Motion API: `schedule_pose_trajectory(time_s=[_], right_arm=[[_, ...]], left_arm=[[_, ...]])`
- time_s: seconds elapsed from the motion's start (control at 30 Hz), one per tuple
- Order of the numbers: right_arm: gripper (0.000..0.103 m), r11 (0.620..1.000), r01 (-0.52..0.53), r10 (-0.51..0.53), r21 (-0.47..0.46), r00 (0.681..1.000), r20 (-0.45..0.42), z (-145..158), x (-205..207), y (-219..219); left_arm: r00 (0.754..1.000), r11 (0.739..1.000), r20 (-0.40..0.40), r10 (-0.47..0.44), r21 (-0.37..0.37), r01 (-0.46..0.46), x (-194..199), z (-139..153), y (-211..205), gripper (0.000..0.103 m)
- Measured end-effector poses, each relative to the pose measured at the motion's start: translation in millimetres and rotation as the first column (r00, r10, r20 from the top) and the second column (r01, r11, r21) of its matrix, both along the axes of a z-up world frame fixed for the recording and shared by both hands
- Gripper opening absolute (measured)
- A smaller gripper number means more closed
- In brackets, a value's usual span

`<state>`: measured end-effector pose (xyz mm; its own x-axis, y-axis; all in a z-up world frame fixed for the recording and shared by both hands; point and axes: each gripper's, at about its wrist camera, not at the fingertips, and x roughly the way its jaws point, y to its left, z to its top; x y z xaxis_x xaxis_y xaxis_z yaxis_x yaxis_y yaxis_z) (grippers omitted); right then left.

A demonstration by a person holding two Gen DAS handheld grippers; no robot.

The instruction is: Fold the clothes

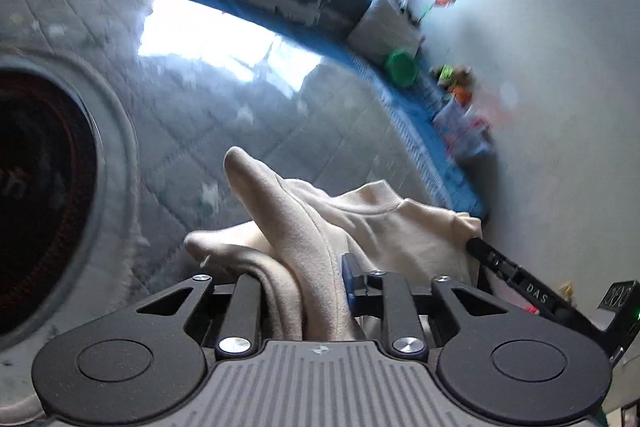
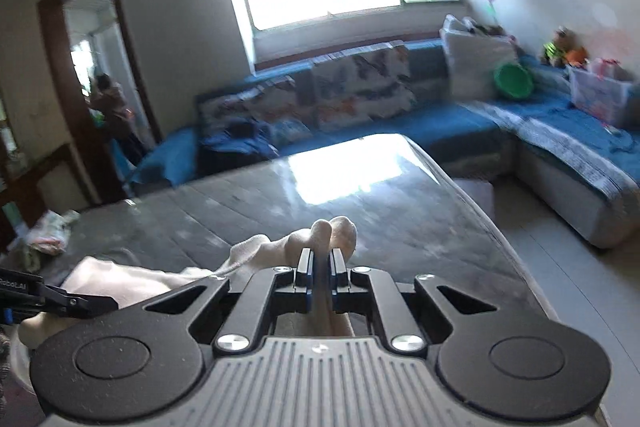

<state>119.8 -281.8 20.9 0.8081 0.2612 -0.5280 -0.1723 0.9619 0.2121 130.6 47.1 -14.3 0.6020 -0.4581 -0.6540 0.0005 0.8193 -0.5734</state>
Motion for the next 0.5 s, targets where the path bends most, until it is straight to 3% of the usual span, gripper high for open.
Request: schedule_pose_trajectory(time_s=[0.13,0.3,0.4,0.5], right_arm=[[0.008,0.998,0.052,-0.055,-0.043,0.995,-0.079,-35.8,9.0,-11.1],[0.012,0.995,0.075,-0.078,-0.061,0.995,-0.060,-37.9,11.0,-15.7],[0.024,0.998,0.027,-0.030,-0.064,0.999,-0.044,-33.0,12.6,-7.6],[0.025,0.997,-0.037,0.032,-0.070,0.997,-0.066,-35.8,21.9,8.7]], left_arm=[[1.000,0.995,-0.020,-0.001,0.102,0.003,-1.8,-13.3,-0.5,0.050],[0.999,0.977,0.031,0.043,0.206,-0.048,-8.5,-4.5,16.7,0.050],[0.996,0.978,0.062,0.066,0.194,-0.077,-2.1,6.5,23.1,0.049],[0.996,0.983,0.084,0.035,0.177,-0.050,2.4,11.1,12.0,0.049]])
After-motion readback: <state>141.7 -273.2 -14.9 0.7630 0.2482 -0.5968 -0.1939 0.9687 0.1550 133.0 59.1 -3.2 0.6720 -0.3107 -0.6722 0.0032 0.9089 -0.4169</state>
